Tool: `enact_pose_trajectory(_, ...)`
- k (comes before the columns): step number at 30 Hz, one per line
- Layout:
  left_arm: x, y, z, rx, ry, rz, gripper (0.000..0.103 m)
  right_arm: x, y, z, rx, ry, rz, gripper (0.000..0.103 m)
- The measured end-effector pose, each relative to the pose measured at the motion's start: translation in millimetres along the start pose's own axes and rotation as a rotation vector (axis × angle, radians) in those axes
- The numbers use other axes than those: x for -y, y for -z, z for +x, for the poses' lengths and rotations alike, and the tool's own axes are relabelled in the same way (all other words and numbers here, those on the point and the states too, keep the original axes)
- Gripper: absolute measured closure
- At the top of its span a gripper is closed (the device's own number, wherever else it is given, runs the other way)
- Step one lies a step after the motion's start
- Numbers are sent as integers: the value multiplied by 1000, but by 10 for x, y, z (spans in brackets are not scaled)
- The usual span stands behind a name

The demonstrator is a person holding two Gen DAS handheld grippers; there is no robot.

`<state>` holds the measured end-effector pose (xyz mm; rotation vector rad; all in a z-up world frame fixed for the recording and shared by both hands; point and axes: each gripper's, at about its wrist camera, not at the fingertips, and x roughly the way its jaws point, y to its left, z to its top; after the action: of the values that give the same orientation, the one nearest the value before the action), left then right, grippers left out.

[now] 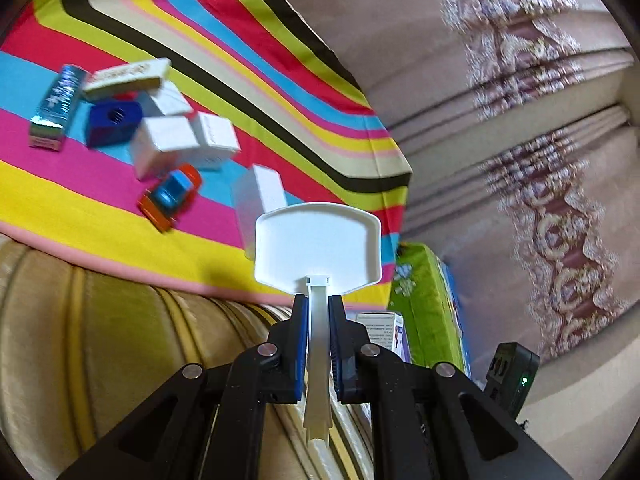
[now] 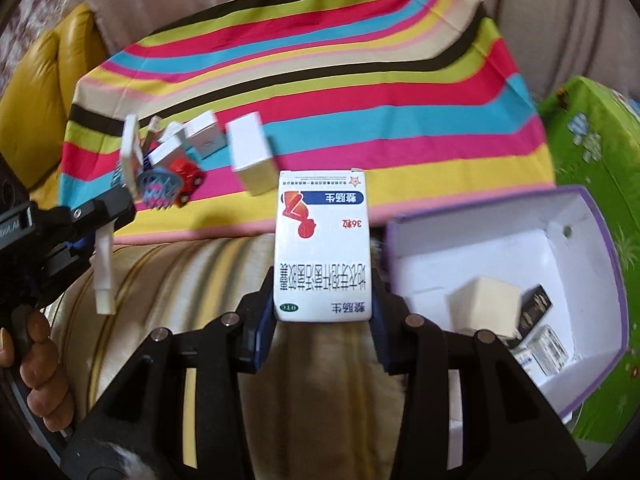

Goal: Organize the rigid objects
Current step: 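Carry the stand and medicine box into the purple-rimmed box and release them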

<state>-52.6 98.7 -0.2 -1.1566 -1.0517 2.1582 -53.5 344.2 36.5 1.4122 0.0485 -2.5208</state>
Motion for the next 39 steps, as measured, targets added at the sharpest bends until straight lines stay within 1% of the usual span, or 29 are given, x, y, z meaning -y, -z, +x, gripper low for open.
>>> enact_pose_trajectory(6, 161, 133, 224, -88, 31, 22, 92, 451, 71, -76, 5, 69, 83, 58)
enact_pose_trajectory(12, 352, 296, 471, -177, 50, 64, 92, 794, 145, -97, -1, 123, 143, 58)
enact_pose_trajectory(17, 561, 477, 703, -261, 57, 136, 92, 1017, 193, -95, -10, 153, 192, 58)
enact_pose_trajectory(24, 815, 666, 978, -346, 64, 211, 92, 1342, 240, -154, -10, 207, 265, 58)
enact_pose_trajectory(29, 943, 782, 1102, -399, 85, 252, 92, 1466, 266, -180, -8, 235, 296, 58)
enact_pose_trajectory(30, 953, 796, 1130, -413, 88, 255, 88, 1485, 271, -184, -7, 240, 301, 58)
enact_pose_trajectory(31, 954, 810, 1169, -432, 90, 253, 74, 1501, 270, -188, -8, 242, 306, 58)
enact_pose_trajectory(33, 927, 822, 1194, -452, 85, 237, 59, 1535, 275, -178, -14, 244, 317, 53)
enact_pose_trajectory(34, 910, 814, 1175, -450, 100, 230, 59, 1548, 282, -175, -16, 244, 326, 42)
enact_pose_trajectory(35, 927, 808, 1168, -448, 104, 228, 58, 1559, 285, -170, -16, 244, 331, 29)
enact_pose_trajectory(36, 923, 794, 1148, -441, 105, 226, 53, 1559, 288, -168, -14, 246, 334, 25)
enact_pose_trajectory(37, 916, 775, 1112, -429, 108, 223, 49, 1543, 292, -172, -8, 246, 333, 23)
enact_pose_trajectory(39, 927, 733, 1095, -413, 108, 216, 47, 1515, 281, -181, 3, 241, 326, 23)
